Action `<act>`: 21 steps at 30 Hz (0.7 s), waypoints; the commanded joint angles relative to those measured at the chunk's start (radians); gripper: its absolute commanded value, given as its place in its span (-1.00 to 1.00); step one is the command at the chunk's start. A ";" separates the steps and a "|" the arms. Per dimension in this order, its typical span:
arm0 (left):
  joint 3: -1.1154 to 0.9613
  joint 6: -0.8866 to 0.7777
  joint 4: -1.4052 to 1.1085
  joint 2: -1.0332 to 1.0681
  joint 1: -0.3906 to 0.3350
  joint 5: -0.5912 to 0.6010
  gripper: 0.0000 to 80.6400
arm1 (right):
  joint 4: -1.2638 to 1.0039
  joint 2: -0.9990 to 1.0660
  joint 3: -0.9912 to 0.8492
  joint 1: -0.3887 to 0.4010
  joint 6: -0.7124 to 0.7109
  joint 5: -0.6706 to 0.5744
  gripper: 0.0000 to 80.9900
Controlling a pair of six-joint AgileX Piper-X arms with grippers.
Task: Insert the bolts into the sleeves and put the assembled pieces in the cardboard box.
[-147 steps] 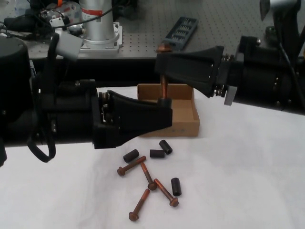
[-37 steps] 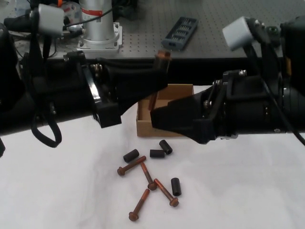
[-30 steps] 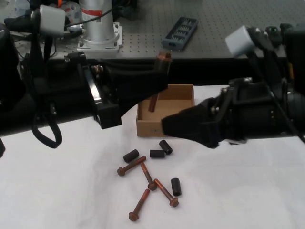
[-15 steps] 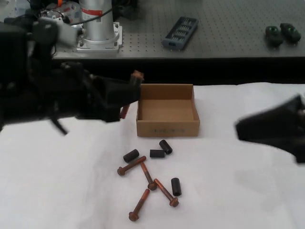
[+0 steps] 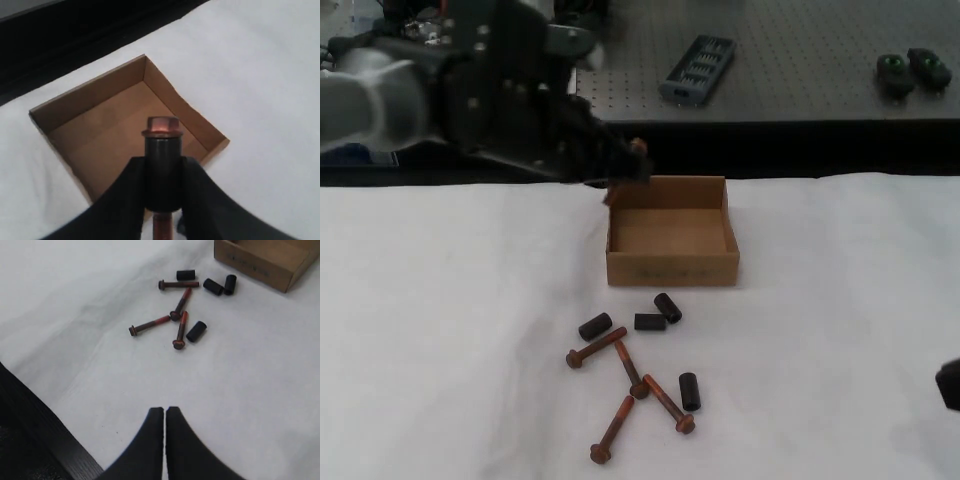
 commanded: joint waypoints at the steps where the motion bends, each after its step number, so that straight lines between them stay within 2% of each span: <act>1: -0.186 0.025 0.029 0.131 -0.021 -0.030 -0.98 | 0.006 -0.012 0.007 -0.008 -0.003 0.003 -0.96; 10: -0.458 0.023 0.141 0.418 -0.041 -0.057 -0.98 | -0.011 -0.012 0.009 -0.008 -0.003 0.003 -0.96; 18: -0.502 0.021 0.189 0.500 -0.053 -0.077 -0.99 | -0.011 -0.012 0.009 -0.008 -0.003 0.003 -0.96; 20: -0.502 0.021 0.187 0.500 -0.053 -0.077 -0.84 | -0.011 -0.012 0.009 -0.008 -0.003 -0.008 -0.96; 21: -0.506 0.021 0.186 0.500 -0.053 -0.077 -0.70 | -0.011 -0.012 0.009 -0.008 -0.003 -0.012 -0.96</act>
